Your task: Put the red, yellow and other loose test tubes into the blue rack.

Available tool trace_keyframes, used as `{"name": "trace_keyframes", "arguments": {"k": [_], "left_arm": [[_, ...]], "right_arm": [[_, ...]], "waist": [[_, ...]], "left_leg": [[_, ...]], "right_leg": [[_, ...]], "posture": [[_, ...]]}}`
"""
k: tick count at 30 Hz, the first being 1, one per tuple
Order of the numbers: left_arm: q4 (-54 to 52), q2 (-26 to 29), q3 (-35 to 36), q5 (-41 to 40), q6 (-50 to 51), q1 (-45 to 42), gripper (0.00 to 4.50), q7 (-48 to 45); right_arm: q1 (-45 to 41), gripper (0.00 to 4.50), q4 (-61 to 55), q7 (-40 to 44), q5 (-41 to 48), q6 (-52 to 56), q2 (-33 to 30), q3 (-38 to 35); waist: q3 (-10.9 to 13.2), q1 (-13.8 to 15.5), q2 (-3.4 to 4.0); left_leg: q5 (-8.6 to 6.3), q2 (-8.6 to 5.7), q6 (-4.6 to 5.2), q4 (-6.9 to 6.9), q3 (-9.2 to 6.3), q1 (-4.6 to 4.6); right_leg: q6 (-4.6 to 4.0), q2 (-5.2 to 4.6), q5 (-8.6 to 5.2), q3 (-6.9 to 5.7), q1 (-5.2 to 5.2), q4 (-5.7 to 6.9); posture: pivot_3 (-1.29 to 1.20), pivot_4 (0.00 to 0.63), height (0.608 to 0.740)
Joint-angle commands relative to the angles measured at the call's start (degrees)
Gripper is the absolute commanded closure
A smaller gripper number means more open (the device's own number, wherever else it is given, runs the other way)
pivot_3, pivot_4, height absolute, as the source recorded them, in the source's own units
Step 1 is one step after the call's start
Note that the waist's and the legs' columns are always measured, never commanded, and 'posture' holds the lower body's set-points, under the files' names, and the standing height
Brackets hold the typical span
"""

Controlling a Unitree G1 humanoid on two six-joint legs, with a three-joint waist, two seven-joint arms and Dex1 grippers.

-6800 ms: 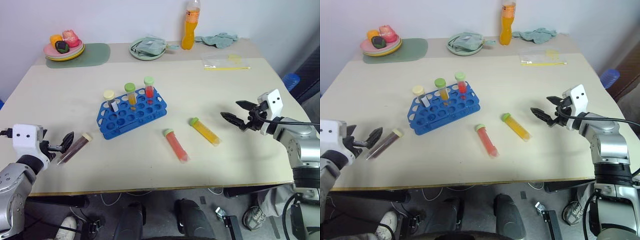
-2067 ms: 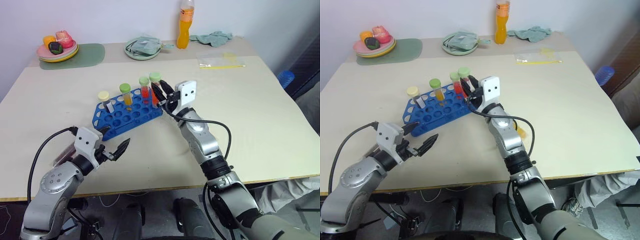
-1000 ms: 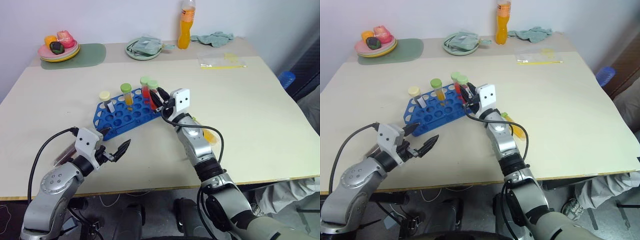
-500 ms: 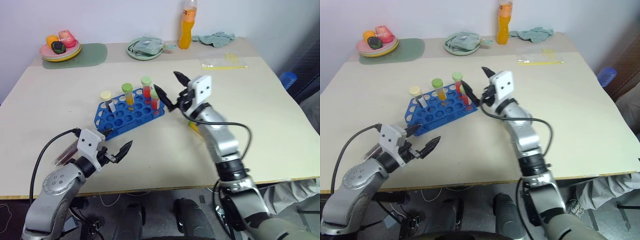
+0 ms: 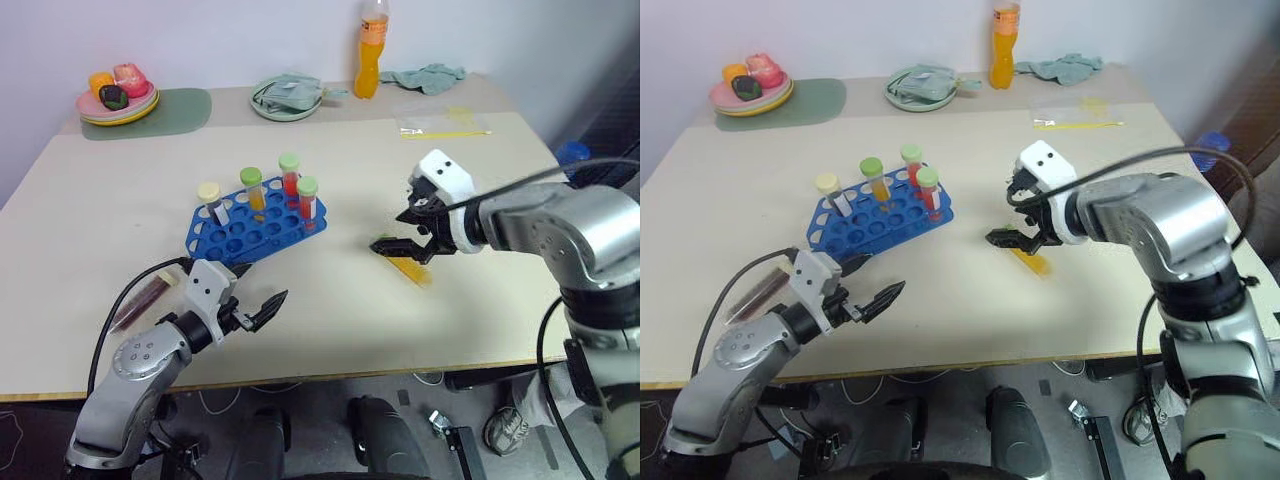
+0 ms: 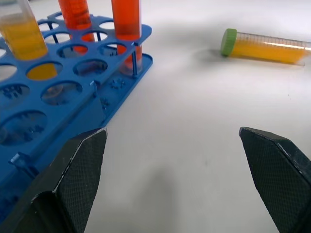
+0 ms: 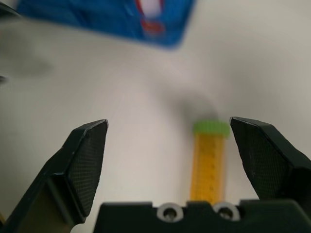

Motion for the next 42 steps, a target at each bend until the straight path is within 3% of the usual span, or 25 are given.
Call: {"name": "trace_keyframes", "arguments": {"k": [1, 6, 17, 20, 25, 26, 30, 34, 37, 42], "left_arm": [[-0.99, -0.61, -0.7, 0.8, -1.75, -0.36, 0.0, -0.09], [-2.49, -1.37, -2.19, 1.81, -2.49, 2.1, 0.0, 0.1], [-4.52, -2.42, -2.9, 2.43, -2.49, 4.33, 0.0, 1.36], [-4.53, -2.37, -2.95, 2.41, -2.47, 4.13, 0.0, 1.29], [-4.41, -2.12, -2.74, 2.24, -2.38, 3.89, 0.0, 1.0], [-4.36, -2.08, -2.67, 2.22, -2.4, 3.91, 0.0, 0.94], [-4.44, -1.92, -2.37, 2.12, -2.36, 4.12, 0.0, 0.82], [-4.22, -1.66, 1.19, 2.01, -2.52, 5.63, 0.0, 2.06], [-3.94, -1.76, 4.9, 0.94, -2.57, 6.83, 0.0, 2.91], [-1.4, -1.34, 10.48, 1.33, -3.33, 7.41, 0.0, 3.96]], "right_arm": [[-2.3, 0.05, 5.14, -2.32, -0.98, 3.38, 0.9, 3.0], [-5.75, 0.05, 13.89, -5.53, -2.84, 3.7, 4.05, 6.36], [-8.23, 0.05, 21.52, -5.73, -6.47, 2.07, 5.78, 11.64], [-8.14, 0.85, 22.13, -5.35, -7.28, 1.21, 6.04, 12.14], [-7.82, 3.47, 19.41, -4.51, -7.22, 2.11, 5.32, 12.12], [-7.82, 3.73, 18.86, -4.36, -7.14, 2.34, 5.19, 11.98], [-6.76, 3.79, 14.09, -1.95, -5.09, 1.96, 4.0, 9.65], [4.74, 3.79, -5.74, 6.56, 0.15, -18.74, 3.24, 0.37], [11.12, 3.79, -11.09, 5.99, 2.21, -29.89, 11.03, -5.32], [16.27, 3.79, -2.41, -3.89, -8.83, -54.94, 29.57, -0.95]], "waist": [[0.0, 0.36, -0.01], [0.01, 0.32, 0.0], [0.0, -0.05, 0.0], [0.01, -0.19, 0.0], [0.01, -0.26, 0.01], [0.01, -0.26, 0.01], [0.01, -0.26, 0.01], [0.0, 0.07, -0.01], [0.0, -0.53, -0.03], [-0.03, -0.49, -0.04]], "left_leg": [[0.0, -0.02, 0.0, 0.0, 0.0, -0.03], [-0.01, -0.03, 0.01, -0.02, 0.04, -0.04], [0.0, -0.02, 0.01, -0.02, 0.02, -0.04], [-0.01, -0.02, 0.01, -0.03, 0.02, -0.04], [0.0, -0.02, 0.01, -0.03, 0.01, -0.03], [0.0, -0.02, 0.01, -0.03, 0.01, -0.03], [0.0, -0.02, 0.01, -0.03, 0.01, -0.03], [-0.03, -0.02, 0.04, -0.06, -0.05, -0.08], [-0.04, 0.02, 0.07, -0.05, -0.02, -0.04], [-0.02, 0.09, 0.04, -0.02, -0.01, 0.08]], "right_leg": [[0.01, -0.03, 0.0, 0.0, 0.0, -0.04], [0.02, -0.06, 0.01, 0.0, -0.04, -0.04], [0.02, -0.03, 0.01, 0.0, -0.05, -0.02], [0.02, -0.02, 0.01, 0.0, -0.05, -0.02], [0.02, -0.01, 0.01, 0.0, -0.05, -0.01], [0.02, -0.01, 0.01, 0.0, -0.05, -0.01], [0.02, -0.01, 0.01, -0.01, -0.05, -0.01], [0.06, 0.0, -0.02, -0.06, -0.05, -0.07], [0.09, 0.03, -0.03, -0.03, -0.04, -0.02], [0.04, 0.11, -0.01, -0.01, -0.01, 0.11]], "posture": [[0.0, 0.15, 0.74], [0.0, 0.15, 0.74], [0.0, 0.15, 0.74], [0.0, 0.15, 0.74], [0.0, 0.15, 0.74], [0.0, 0.15, 0.74], [0.0, 0.15, 0.74], [0.0, 0.15, 0.74], [0.0, 0.15, 0.74], [0.0, 0.15, 0.74]]}}
